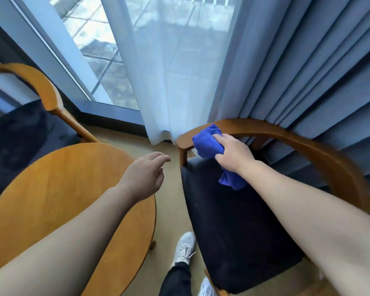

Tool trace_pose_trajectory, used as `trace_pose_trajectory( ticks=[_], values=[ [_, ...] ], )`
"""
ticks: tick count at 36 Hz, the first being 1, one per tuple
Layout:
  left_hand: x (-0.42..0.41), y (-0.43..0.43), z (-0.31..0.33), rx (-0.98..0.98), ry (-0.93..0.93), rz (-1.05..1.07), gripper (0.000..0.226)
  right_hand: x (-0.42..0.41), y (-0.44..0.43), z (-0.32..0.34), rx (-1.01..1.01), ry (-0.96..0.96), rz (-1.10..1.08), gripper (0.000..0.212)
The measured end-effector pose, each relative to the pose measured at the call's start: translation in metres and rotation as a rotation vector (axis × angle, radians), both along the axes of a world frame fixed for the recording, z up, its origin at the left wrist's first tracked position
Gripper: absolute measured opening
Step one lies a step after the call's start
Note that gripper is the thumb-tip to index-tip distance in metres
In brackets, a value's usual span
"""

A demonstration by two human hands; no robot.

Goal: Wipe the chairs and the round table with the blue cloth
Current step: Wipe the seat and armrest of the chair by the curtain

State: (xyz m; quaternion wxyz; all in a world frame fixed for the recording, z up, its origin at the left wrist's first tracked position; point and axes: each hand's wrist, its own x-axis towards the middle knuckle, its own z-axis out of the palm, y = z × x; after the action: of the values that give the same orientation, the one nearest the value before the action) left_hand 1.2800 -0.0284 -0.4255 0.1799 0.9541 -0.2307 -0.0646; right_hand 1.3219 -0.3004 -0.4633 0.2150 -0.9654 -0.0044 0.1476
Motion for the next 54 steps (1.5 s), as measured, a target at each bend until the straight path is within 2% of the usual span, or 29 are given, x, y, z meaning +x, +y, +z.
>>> trace_pose_trajectory(
  ticks=[6,9,11,13,15,21,24,27,30,33,38,43,50,54],
  values=[
    [0.042,0.005,-0.019,0.007,0.004,0.005,0.036,0.06,0.043,-0.031,-0.165,-0.13,-0.025,0.064],
    [0.059,0.007,-0.03,0.03,0.022,-0.006,0.037,0.072,0.062,-0.055,-0.279,-0.018,0.027,0.071],
    [0.069,0.006,-0.037,0.038,0.045,-0.013,0.037,0.071,0.07,-0.069,-0.389,0.07,0.129,0.086],
    [0.078,0.004,-0.044,0.046,0.068,-0.02,0.038,0.069,0.069,-0.075,-0.473,0.085,0.256,0.108],
    [0.086,0.0,-0.05,0.054,0.082,-0.029,0.039,0.071,0.061,-0.075,-0.53,0.06,0.374,0.118],
    [0.104,-0.015,-0.062,0.06,0.105,-0.021,0.038,0.086,0.035,-0.083,-0.627,-0.17,0.586,0.098],
    [0.111,-0.021,-0.065,0.052,0.102,-0.023,0.038,0.087,0.037,-0.088,-0.521,-0.261,0.681,0.09],
    [0.117,-0.025,-0.068,0.061,0.092,-0.035,0.038,0.09,0.036,-0.097,-0.417,-0.273,0.785,0.081],
    [0.12,-0.031,-0.072,0.074,0.102,-0.049,0.038,0.094,0.031,-0.102,-0.351,-0.257,0.66,0.093],
    [0.123,-0.04,-0.077,0.078,0.099,-0.074,0.039,0.099,0.017,-0.108,-0.334,-0.319,0.54,0.085],
    [0.127,-0.059,-0.079,0.041,0.107,-0.078,0.037,0.097,-0.005,-0.112,-0.332,-0.274,0.469,0.08],
    [0.135,-0.072,-0.078,0.046,0.1,-0.128,0.035,0.088,-0.028,-0.122,-0.196,-0.477,0.356,0.066],
    [0.146,-0.093,-0.081,0.074,0.133,-0.169,0.036,0.087,-0.071,-0.124,-0.255,-0.456,0.261,0.069],
    [0.148,-0.108,-0.087,0.079,0.162,-0.205,0.037,0.083,-0.096,-0.122,-0.289,-0.406,0.197,0.079]
  ],
)
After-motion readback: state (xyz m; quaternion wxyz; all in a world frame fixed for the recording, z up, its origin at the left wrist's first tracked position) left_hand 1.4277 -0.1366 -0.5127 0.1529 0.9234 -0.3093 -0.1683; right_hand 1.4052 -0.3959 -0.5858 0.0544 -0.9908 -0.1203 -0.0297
